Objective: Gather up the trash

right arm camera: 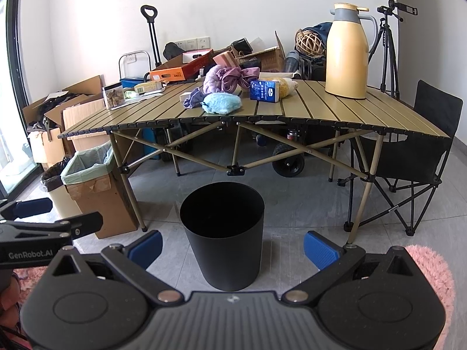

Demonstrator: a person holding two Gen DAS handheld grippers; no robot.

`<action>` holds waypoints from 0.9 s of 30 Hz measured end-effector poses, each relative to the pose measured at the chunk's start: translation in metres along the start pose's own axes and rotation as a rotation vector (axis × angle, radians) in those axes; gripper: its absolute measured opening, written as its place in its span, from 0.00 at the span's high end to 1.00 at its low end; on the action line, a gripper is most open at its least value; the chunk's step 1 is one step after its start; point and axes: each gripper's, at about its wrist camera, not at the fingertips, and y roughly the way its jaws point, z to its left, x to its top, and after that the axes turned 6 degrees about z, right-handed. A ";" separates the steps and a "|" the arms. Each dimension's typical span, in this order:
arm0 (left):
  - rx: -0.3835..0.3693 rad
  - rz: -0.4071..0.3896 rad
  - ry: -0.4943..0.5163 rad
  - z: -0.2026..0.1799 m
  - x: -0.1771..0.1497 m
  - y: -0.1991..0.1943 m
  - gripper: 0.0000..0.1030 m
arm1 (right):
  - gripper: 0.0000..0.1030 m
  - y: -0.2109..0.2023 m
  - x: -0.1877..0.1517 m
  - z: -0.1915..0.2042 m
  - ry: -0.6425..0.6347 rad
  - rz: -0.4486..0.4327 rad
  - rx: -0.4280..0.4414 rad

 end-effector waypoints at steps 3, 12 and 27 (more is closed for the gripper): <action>-0.001 0.000 0.000 0.000 0.000 0.000 0.00 | 0.00 0.000 0.000 0.000 0.000 -0.001 0.000; -0.001 0.000 0.000 0.000 0.000 0.000 0.00 | 0.00 0.000 0.000 0.001 -0.002 -0.001 -0.001; -0.002 0.002 -0.001 -0.004 0.005 0.005 0.00 | 0.00 0.002 0.001 0.000 0.001 0.000 0.000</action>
